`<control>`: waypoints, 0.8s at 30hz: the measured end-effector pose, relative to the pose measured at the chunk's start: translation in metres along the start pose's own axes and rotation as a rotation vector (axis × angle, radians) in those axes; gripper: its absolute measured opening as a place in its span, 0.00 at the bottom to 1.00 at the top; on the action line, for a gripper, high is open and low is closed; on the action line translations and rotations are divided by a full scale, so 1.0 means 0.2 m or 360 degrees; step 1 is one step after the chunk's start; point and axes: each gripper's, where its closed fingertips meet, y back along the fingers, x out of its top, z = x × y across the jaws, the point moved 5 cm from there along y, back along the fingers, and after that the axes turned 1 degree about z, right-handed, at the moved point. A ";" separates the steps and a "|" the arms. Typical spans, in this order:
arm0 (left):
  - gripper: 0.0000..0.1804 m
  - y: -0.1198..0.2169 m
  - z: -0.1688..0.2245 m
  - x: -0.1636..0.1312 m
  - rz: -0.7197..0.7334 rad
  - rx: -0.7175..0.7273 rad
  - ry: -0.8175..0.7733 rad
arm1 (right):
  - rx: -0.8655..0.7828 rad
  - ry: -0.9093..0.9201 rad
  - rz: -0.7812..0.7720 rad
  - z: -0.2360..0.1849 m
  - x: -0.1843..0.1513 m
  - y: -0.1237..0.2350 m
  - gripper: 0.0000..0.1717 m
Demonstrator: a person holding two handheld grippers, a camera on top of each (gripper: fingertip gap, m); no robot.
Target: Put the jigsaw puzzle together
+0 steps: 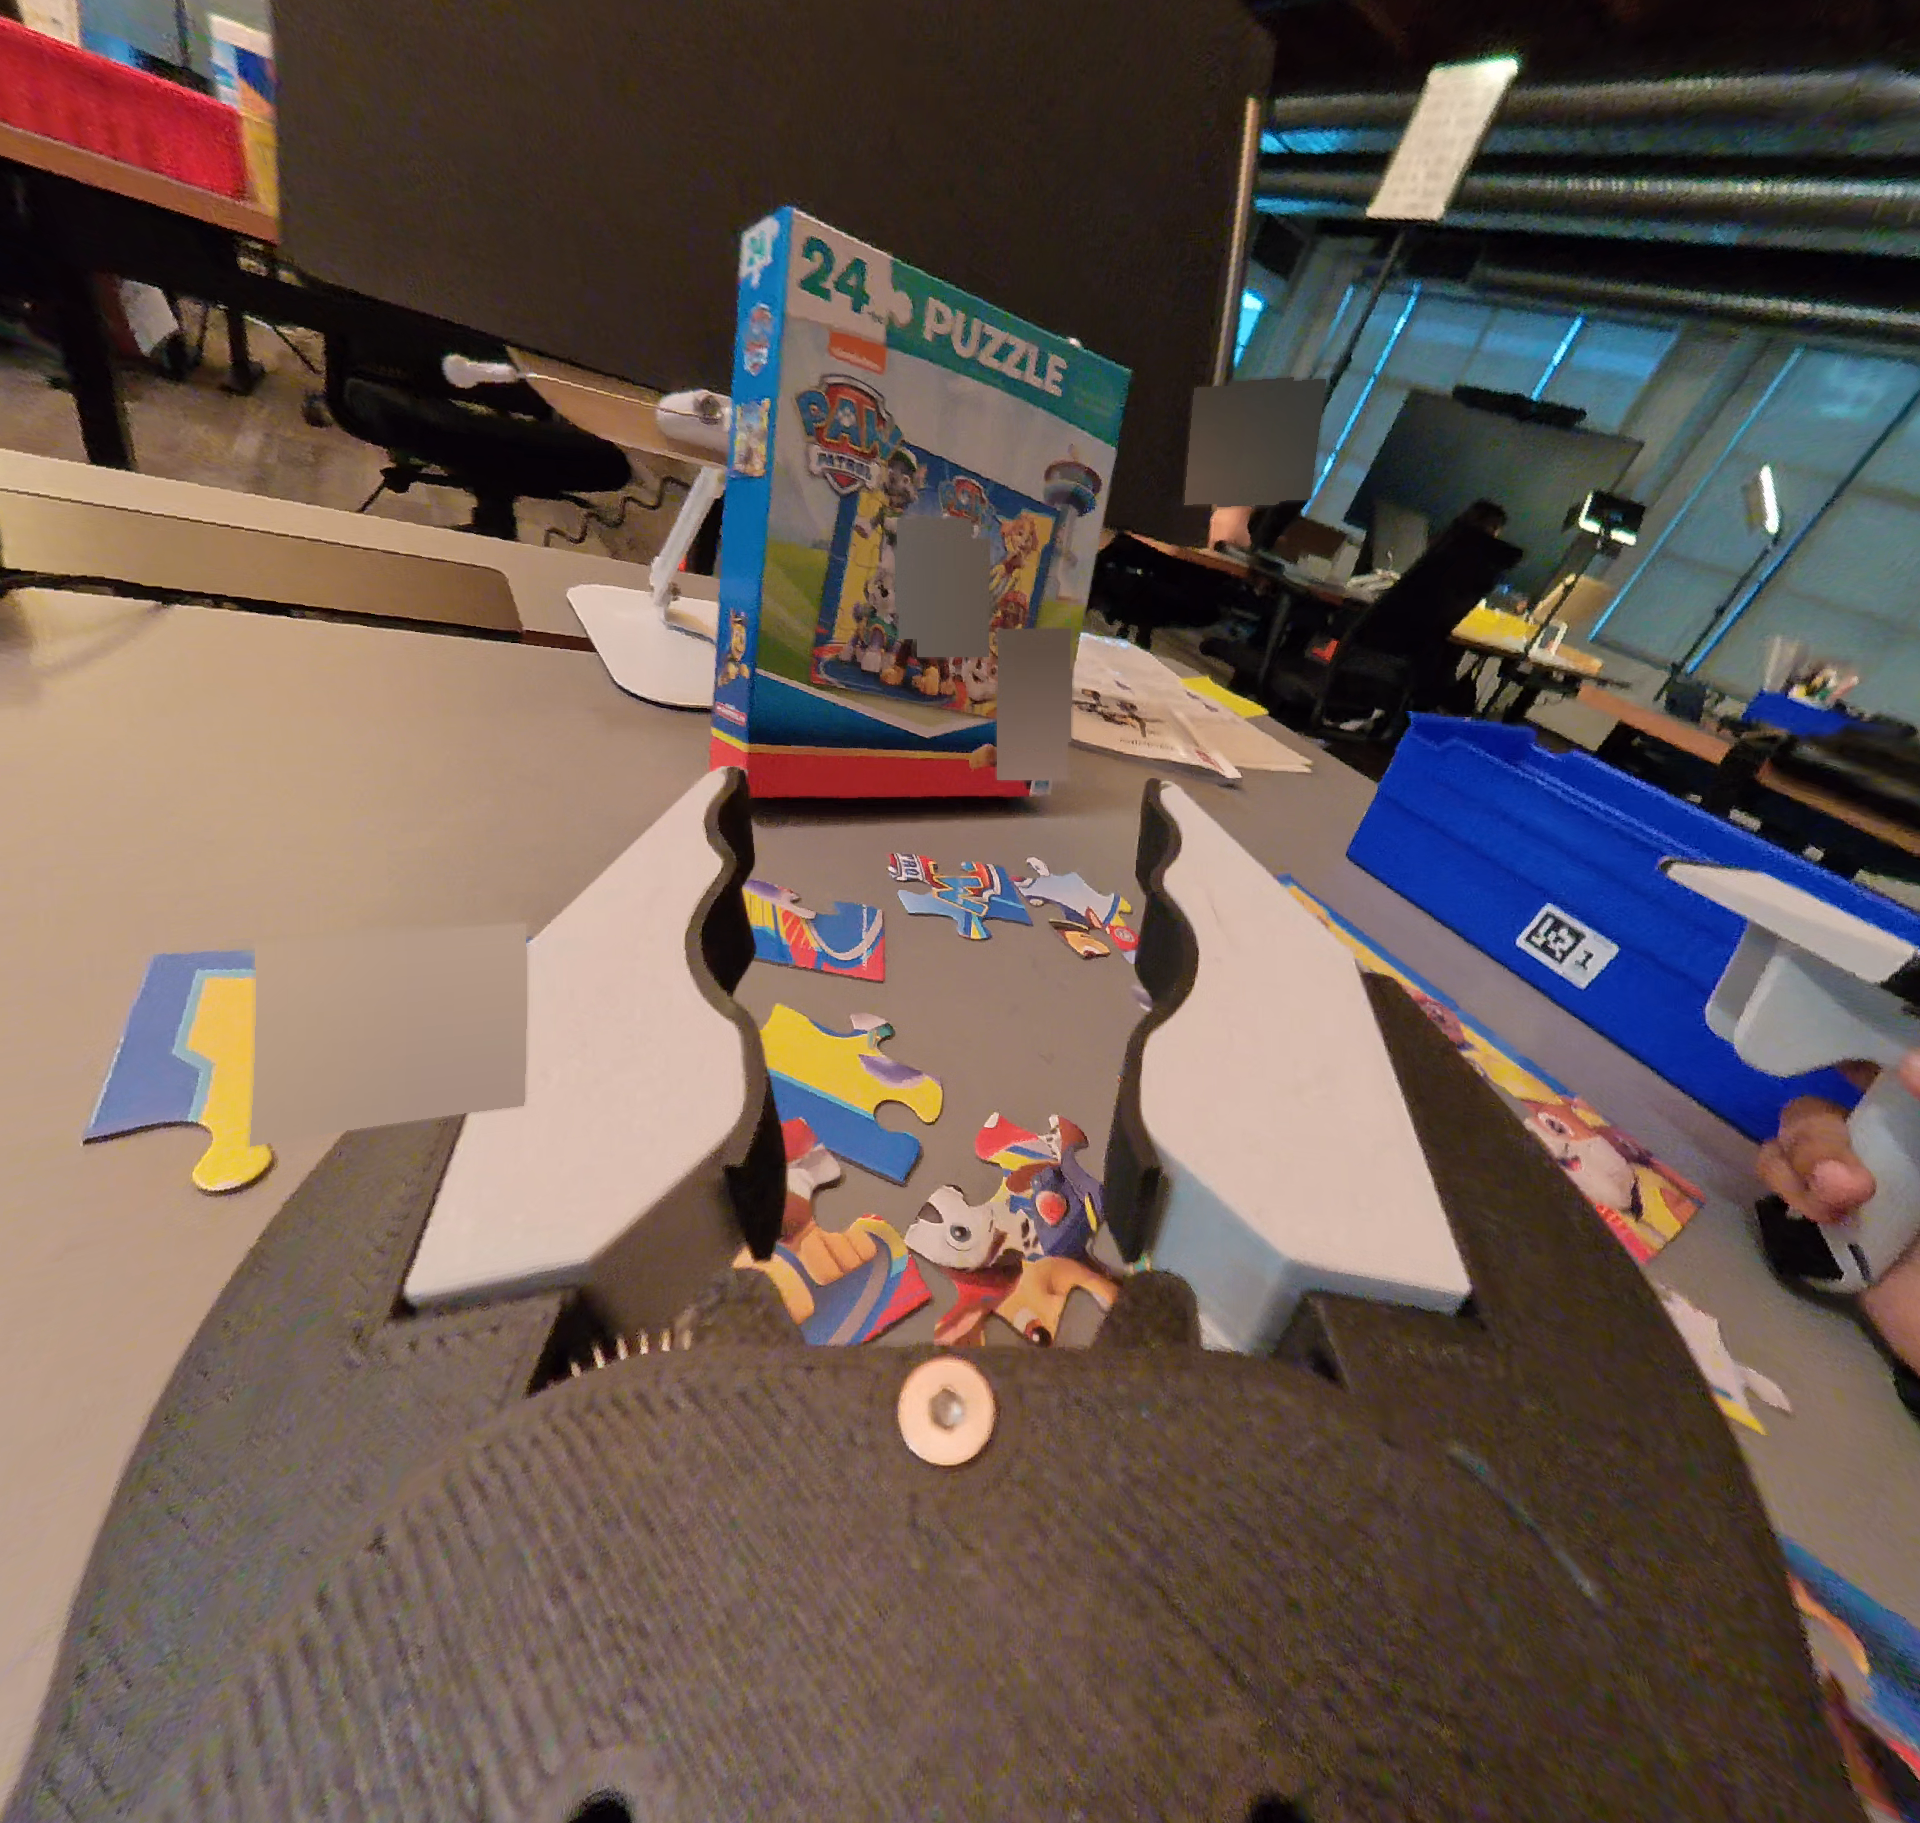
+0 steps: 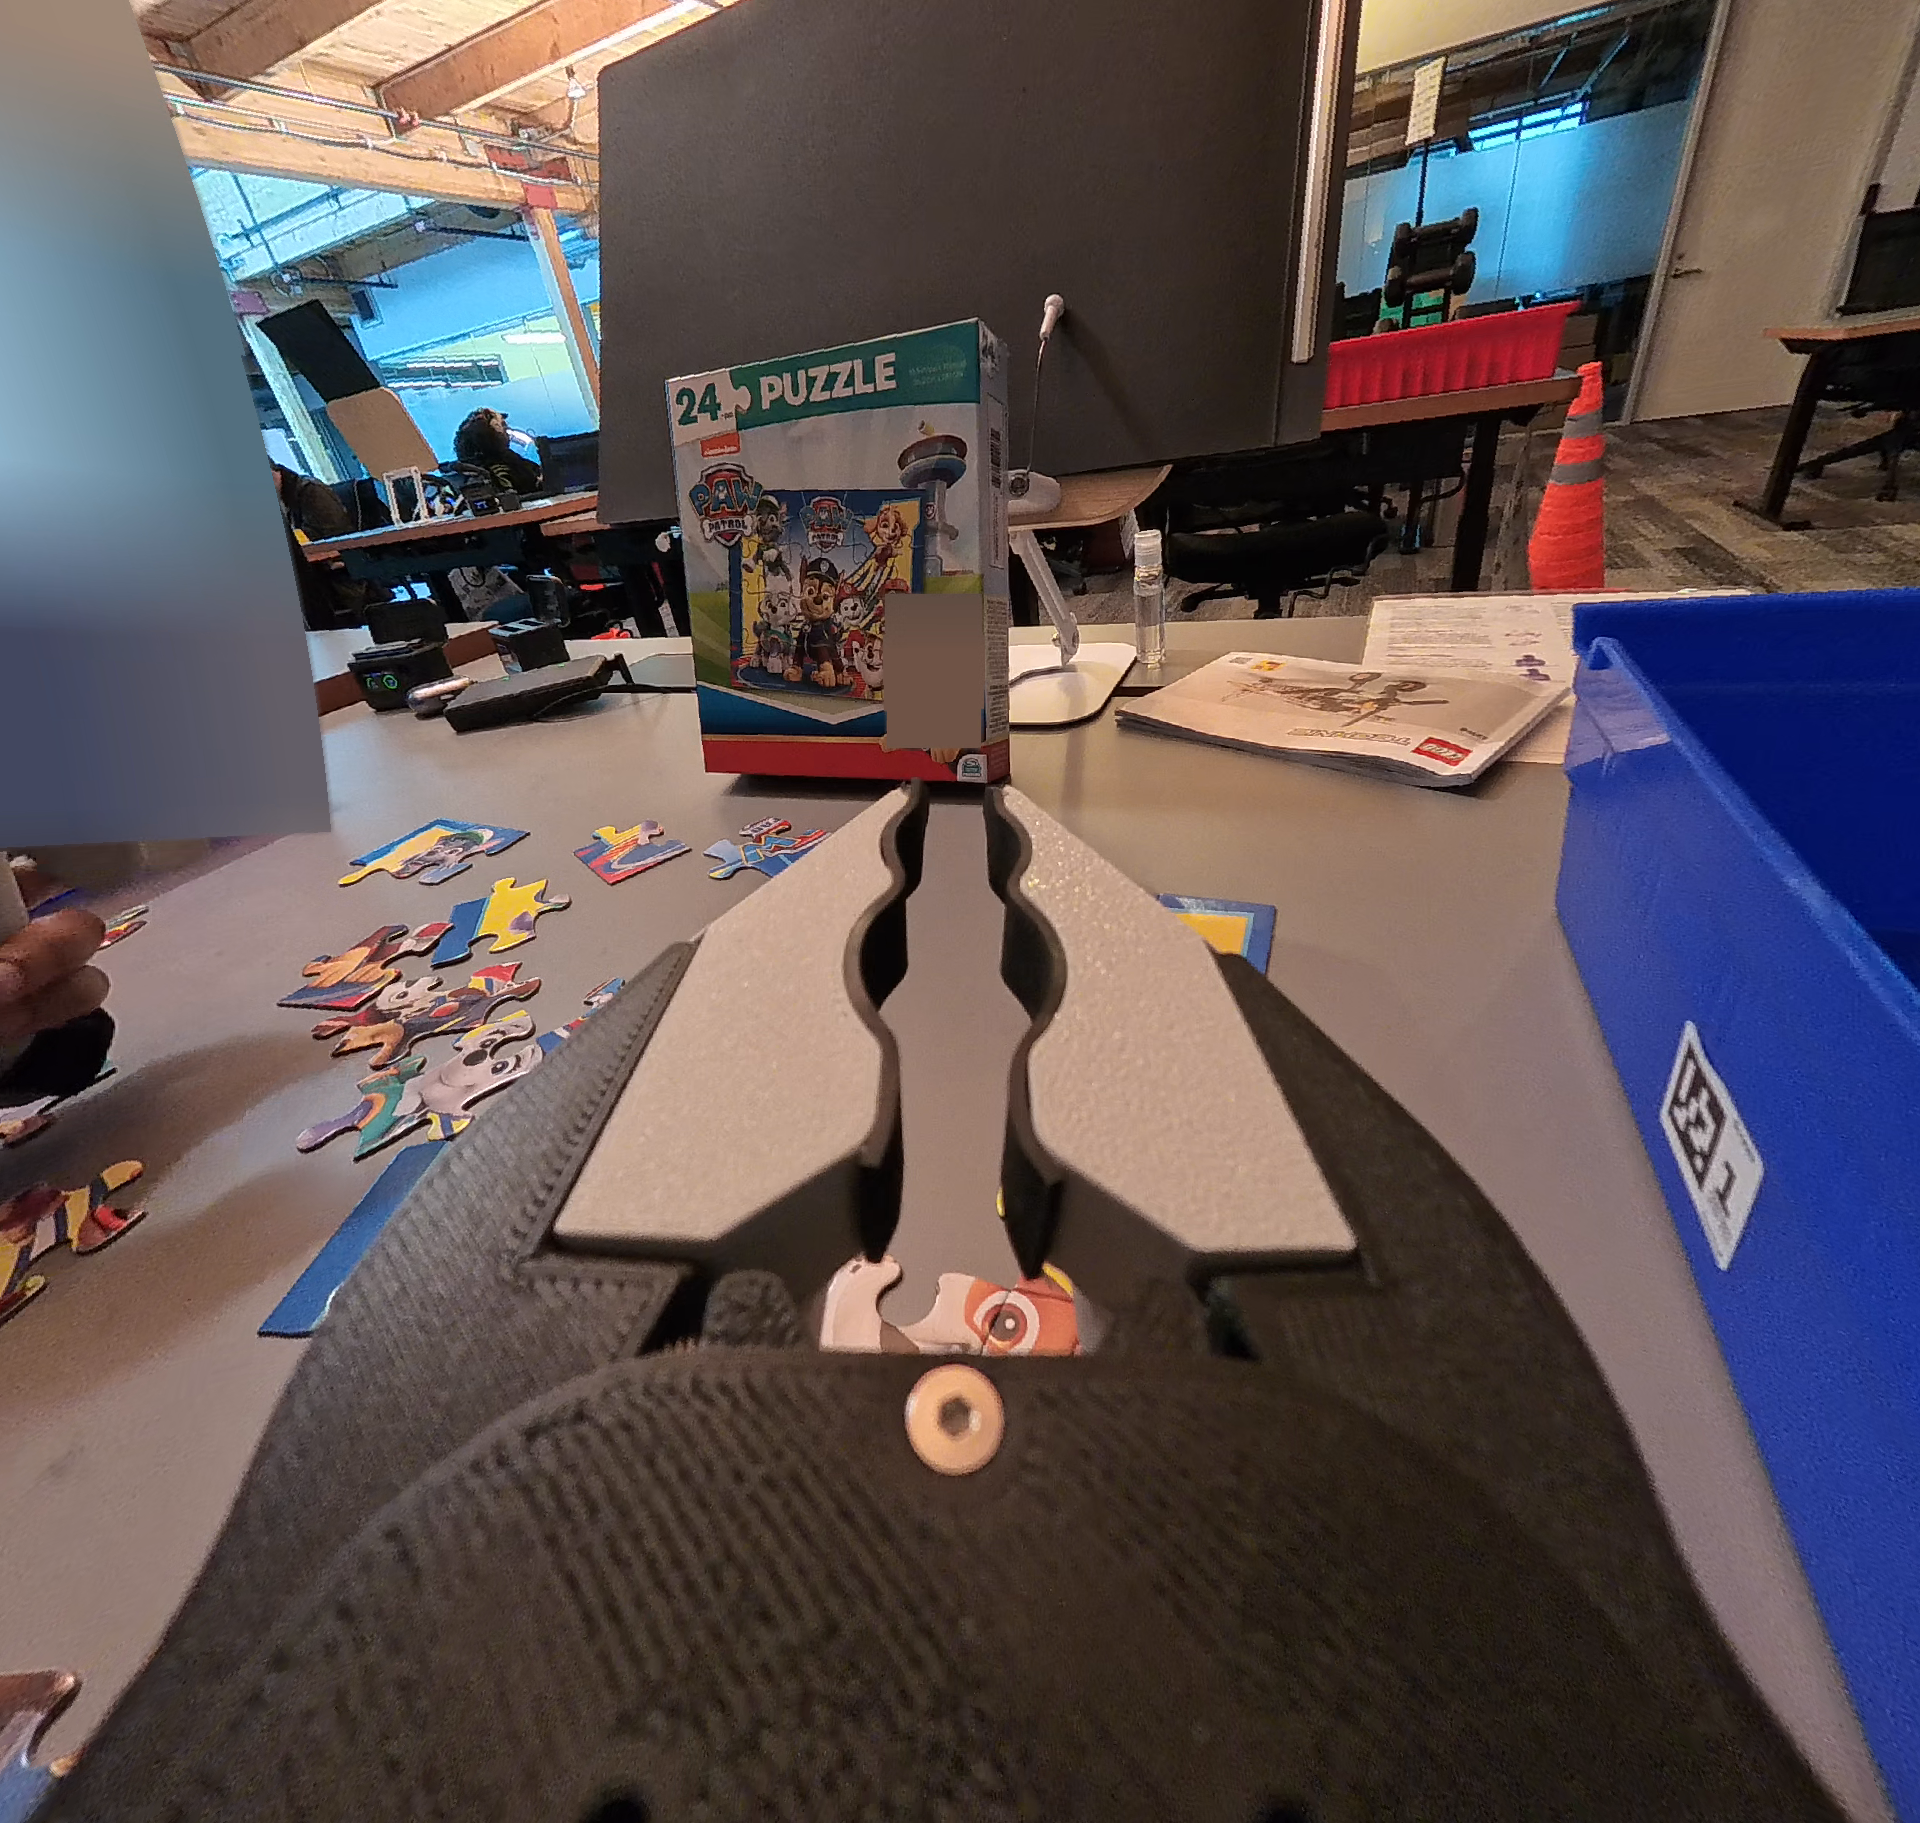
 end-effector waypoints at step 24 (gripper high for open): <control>0.41 -0.03 0.04 -0.06 -0.0131 -0.0117 0.0032 | 0.0004 -0.0007 -0.0005 0.00 0.00 0.00 0.06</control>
